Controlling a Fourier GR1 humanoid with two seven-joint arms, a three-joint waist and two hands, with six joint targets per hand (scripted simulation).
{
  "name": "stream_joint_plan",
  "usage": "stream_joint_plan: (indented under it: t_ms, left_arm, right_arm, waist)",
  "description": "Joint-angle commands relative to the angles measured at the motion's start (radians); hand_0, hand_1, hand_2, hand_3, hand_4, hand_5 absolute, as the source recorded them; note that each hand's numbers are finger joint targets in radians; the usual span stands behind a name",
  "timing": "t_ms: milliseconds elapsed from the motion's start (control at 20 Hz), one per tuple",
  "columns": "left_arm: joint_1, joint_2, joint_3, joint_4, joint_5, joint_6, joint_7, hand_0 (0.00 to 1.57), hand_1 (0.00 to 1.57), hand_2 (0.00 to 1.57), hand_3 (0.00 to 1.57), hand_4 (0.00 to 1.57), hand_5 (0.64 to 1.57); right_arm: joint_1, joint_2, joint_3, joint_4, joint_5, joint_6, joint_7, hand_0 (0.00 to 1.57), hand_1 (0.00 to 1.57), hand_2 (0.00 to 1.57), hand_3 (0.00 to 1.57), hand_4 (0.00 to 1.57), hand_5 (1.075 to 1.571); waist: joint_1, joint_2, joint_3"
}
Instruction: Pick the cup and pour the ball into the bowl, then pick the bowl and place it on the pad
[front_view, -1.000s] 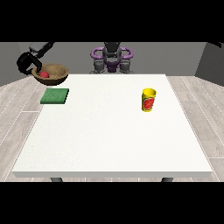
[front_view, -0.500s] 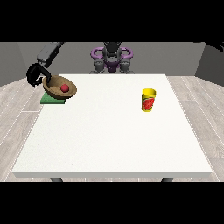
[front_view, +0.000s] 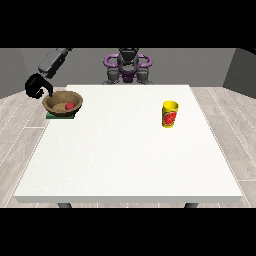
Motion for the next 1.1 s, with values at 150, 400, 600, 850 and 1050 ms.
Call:
stream_joint_plan:
  t_ms: [150,400,600,850,1050]
  left_arm:
    - [0.019,0.014,-0.006,0.027,-0.009,-0.008,-0.039,0.00,0.00,0.00,0.00,1.19,1.561]
    - [0.052,0.039,0.020,0.088,-0.032,-0.027,-0.140,0.00,0.00,0.00,0.00,1.19,1.565]
    - [-0.013,0.034,0.007,0.044,0.012,-0.002,-0.072,0.00,0.00,0.00,0.00,1.19,1.564]
    - [-0.020,0.097,0.017,0.092,0.007,-0.021,-0.061,0.00,0.00,0.00,0.00,1.19,1.569]
    - [0.033,0.045,-0.008,0.041,0.007,-0.020,-0.061,0.00,0.00,0.00,0.00,1.21,1.569]
  right_arm:
    - [-0.021,-0.023,-0.014,0.004,0.008,-0.071,-0.015,1.51,1.51,1.41,0.82,0.00,1.552]
    - [-0.028,0.048,-0.031,-0.012,-0.036,-0.066,-0.055,1.46,1.46,1.40,0.76,0.00,1.532]
    - [-0.090,0.036,-0.014,0.017,0.002,-0.133,-0.083,1.38,1.38,1.34,0.72,0.00,1.536]
    - [-0.075,0.018,0.066,0.016,0.060,-0.068,-0.030,0.19,0.19,0.41,0.79,0.00,1.454]
    - [-0.062,0.002,0.079,0.055,0.076,-0.041,-0.008,0.00,0.00,0.00,0.00,0.00,1.407]
  waist:
    - [-0.011,0.002,-0.0008]
    - [-0.014,0.033,-0.0012]
    - [0.016,0.070,-0.0005]
    - [0.006,0.048,-0.0012]
    - [0.038,-0.007,-0.0010]
